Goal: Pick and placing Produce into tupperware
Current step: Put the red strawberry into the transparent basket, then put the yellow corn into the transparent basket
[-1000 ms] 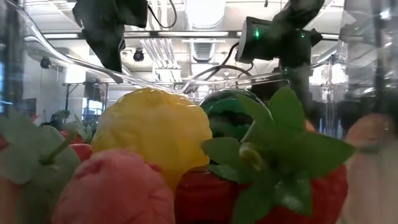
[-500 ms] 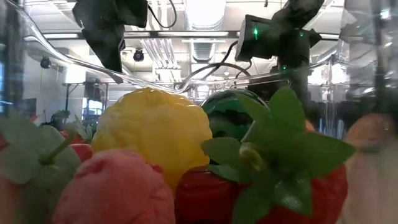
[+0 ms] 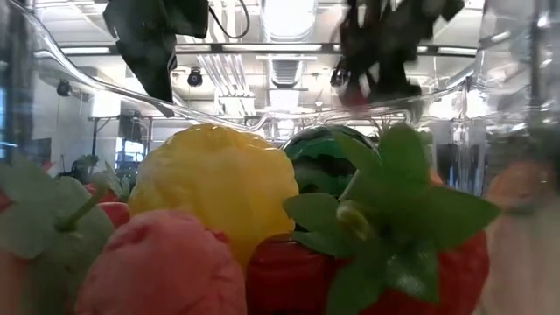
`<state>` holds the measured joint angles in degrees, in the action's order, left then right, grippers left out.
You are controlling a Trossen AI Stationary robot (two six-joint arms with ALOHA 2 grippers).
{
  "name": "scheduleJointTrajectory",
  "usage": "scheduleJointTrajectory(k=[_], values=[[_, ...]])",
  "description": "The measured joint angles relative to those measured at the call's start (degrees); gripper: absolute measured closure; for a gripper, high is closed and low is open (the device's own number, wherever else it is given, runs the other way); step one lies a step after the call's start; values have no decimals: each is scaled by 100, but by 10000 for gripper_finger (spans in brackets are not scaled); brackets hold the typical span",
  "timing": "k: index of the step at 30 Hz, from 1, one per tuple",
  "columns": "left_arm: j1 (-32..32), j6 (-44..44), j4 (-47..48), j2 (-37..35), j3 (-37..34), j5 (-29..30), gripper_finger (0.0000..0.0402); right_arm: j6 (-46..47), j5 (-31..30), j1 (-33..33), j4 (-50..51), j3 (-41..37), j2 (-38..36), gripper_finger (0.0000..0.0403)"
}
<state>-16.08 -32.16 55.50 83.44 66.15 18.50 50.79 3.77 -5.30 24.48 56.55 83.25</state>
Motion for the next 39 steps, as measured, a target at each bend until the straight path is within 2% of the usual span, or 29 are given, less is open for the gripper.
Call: scheduleJointTrajectory(k=[3,5,10,14,24,27,29,32,36,39], values=[[0,4,-12,0,-4,4,401,-331,769,-203,-1022,11,-284,260],[0,4,-45,-1,-4,20,401,-397,983,-369,-1372,14,-324,260],[0,0,-128,-2,-4,46,401,-193,1308,-726,-1381,9,20,258],[0,-4,-119,-1,-4,46,401,-23,1488,-879,-1435,37,425,241],[0,-40,-98,0,-4,46,401,-595,2067,-908,-1128,988,1308,188],[-1,-42,-97,0,-4,46,401,-855,2003,-866,-736,1202,1310,177],[2,-103,-97,0,-4,82,402,-912,1698,-838,-481,1279,1249,171],[157,-826,-84,0,-4,209,399,-926,1309,-777,27,1330,1085,163],[552,-1419,-51,0,-26,120,373,-735,740,-730,604,1346,807,152],[896,-1390,-182,0,-129,149,342,-511,183,-731,1127,1344,631,146]])
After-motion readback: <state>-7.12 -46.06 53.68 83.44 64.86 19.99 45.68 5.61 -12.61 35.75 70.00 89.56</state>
